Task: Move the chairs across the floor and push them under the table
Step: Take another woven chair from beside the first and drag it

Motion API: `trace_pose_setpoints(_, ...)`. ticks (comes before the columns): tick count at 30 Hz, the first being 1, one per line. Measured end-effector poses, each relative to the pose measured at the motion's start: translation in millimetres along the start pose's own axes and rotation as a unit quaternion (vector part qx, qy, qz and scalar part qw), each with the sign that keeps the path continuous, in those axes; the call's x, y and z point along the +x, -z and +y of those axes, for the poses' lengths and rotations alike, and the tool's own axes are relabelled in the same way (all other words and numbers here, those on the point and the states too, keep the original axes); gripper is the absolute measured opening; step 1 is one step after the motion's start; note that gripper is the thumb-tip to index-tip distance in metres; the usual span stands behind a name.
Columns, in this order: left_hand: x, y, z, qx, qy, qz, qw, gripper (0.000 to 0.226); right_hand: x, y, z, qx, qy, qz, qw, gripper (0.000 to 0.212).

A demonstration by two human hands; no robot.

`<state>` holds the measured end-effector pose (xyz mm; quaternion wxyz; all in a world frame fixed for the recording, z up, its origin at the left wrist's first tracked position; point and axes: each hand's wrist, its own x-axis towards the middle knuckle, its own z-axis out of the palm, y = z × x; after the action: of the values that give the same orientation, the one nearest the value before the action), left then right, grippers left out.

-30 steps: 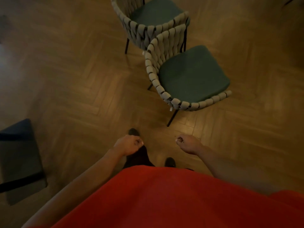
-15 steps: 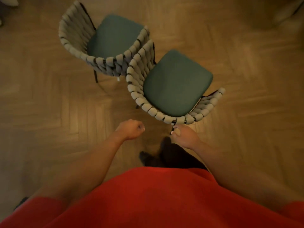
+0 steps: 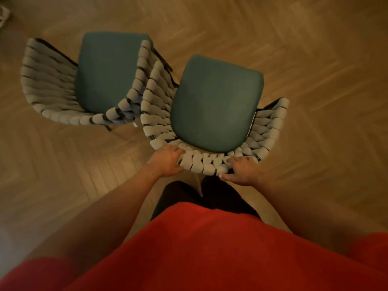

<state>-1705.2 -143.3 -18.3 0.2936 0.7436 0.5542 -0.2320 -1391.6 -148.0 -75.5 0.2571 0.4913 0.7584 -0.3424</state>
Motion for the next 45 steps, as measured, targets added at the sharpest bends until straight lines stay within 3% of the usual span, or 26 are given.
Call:
trace_pose_setpoints(6,37.0,3.5,-50.7,0.115,-0.067,-0.085,0.988,0.079,19.2,-6.5,-20.1,0.009,-0.020,-0.025,0.999,0.113)
trace_pose_setpoints(11,76.8,-3.2,-80.0,0.204,-0.156,-0.158,0.953,0.089,36.4,-30.3,-41.1,-0.040,-0.055,-0.026,0.997,0.091)
trace_pose_setpoints(16,90.2,-9.9,-101.9,0.205,-0.164,-0.172,0.950,0.078,44.3,-35.6,-60.5,-0.052,-0.091,-0.034,0.994,0.073)
trace_pose_setpoints(26,72.8,-22.1,-83.7,0.182,-0.082,-0.159,0.967,0.071,44.5,-30.2,-41.8,-0.116,-0.012,-0.057,0.992,0.066)
trace_pose_setpoints(32,49.2,-54.5,-32.3,0.140,-0.048,-0.131,0.980,0.070,22.9,-43.9,4.0,-0.141,0.029,-0.090,0.985,0.072)
trace_pose_setpoints(34,39.6,-70.4,-7.2,0.118,-0.039,-0.126,0.984,0.070,12.0,-48.4,26.0,-0.143,0.032,-0.106,0.983,0.080)
trace_pose_setpoints(37,23.6,-96.5,33.1,0.087,-0.018,-0.105,0.991,0.069,-6.5,-54.8,54.8,-0.159,0.036,-0.131,0.978,0.112)
trace_pose_setpoints(40,10.5,-119.4,68.4,0.061,0.002,-0.078,0.995,0.069,-24.7,-61.2,81.3,-0.175,0.054,-0.096,0.978,0.126)
trace_pose_setpoints(45,2.8,-159.3,121.0,0.039,0.063,-0.021,0.997,0.064,-46.2,-79.9,122.8,-0.215,0.146,0.050,0.964,0.115)
